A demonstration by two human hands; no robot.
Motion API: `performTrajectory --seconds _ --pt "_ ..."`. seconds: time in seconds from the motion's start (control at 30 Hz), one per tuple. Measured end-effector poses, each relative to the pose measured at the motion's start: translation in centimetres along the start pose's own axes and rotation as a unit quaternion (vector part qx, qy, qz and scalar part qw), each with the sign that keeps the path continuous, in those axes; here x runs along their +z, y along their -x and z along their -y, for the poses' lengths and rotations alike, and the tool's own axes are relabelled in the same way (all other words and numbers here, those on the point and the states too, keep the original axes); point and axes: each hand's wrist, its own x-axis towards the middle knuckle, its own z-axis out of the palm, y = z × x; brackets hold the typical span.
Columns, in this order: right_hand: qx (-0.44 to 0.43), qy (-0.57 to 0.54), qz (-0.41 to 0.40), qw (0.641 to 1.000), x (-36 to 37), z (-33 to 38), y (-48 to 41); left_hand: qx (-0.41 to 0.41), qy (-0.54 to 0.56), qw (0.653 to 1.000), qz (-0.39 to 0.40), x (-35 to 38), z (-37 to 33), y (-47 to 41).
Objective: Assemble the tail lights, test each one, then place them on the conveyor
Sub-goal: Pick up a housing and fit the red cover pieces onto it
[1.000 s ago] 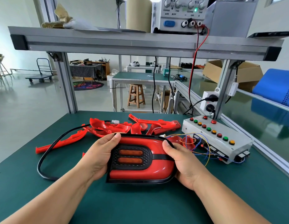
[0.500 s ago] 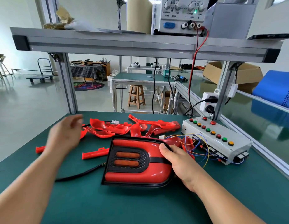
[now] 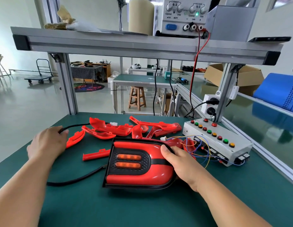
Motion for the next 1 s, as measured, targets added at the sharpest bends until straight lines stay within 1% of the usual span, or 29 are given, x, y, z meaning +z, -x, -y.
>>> performTrajectory --seconds 0.07,0.13,0.23,0.3,0.4,0.47,0.53,0.57,0.63,0.67,0.7,0.73,0.8,0.9,1.0 --pt "-0.022 0.089 -0.013 0.996 -0.2 0.2 0.2 0.031 0.057 0.997 -0.047 -0.7 -0.4 0.1" --pt "-0.05 0.182 -0.029 0.982 -0.4 0.4 0.4 0.065 0.091 0.989 -0.094 -1.6 -1.2 0.4" --pt "-0.077 0.324 -0.055 0.941 -0.7 0.8 0.5 0.117 0.139 0.971 -0.157 -3.1 -3.0 1.2" --pt "-0.079 0.374 -0.073 0.921 -0.8 0.9 0.6 0.145 0.154 0.963 -0.169 -3.8 -3.9 1.8" --pt "-0.094 0.398 -0.125 0.904 -1.0 1.0 0.4 0.169 0.177 0.957 -0.153 -4.3 -4.1 2.0" --pt "-0.123 0.403 -0.162 0.892 -1.2 1.1 0.4 0.193 0.231 0.945 -0.131 -4.7 -3.5 1.8" --pt "-0.149 0.423 -0.189 0.874 -1.4 0.9 0.1 0.212 0.341 0.914 -0.061 -5.4 -2.6 1.7" --pt "-0.164 0.421 -0.203 0.869 -1.5 0.7 -0.1 0.215 0.379 0.9 -0.024 -5.8 -1.9 1.6" --pt "-0.203 0.399 -0.232 0.864 -1.7 0.5 -0.4 0.205 0.407 0.89 0.029 -6.6 -0.9 1.5" --pt "-0.217 0.406 -0.245 0.854 -1.9 0.5 -0.6 0.189 0.416 0.888 0.045 -7.1 -0.5 1.6" --pt "-0.221 0.425 -0.256 0.839 -2.0 0.4 -0.9 0.162 0.415 0.894 0.054 -7.4 0.0 1.3" --pt "-0.22 0.449 -0.265 0.825 -2.2 0.2 -1.2 0.138 0.396 0.907 0.044 -7.6 0.5 1.0" --pt "-0.191 0.5 -0.264 0.802 -2.4 0.1 -1.7 0.1 0.324 0.941 0.019 -7.6 1.7 0.4" --pt "-0.13 0.538 -0.227 0.801 -2.2 -0.4 -2.6 0.057 0.251 0.965 0.04 -6.3 2.8 -0.8" --pt "-0.082 0.55 -0.203 0.806 -2.1 -0.8 -3.2 0.017 0.119 0.988 0.094 -4.8 4.2 -1.9"
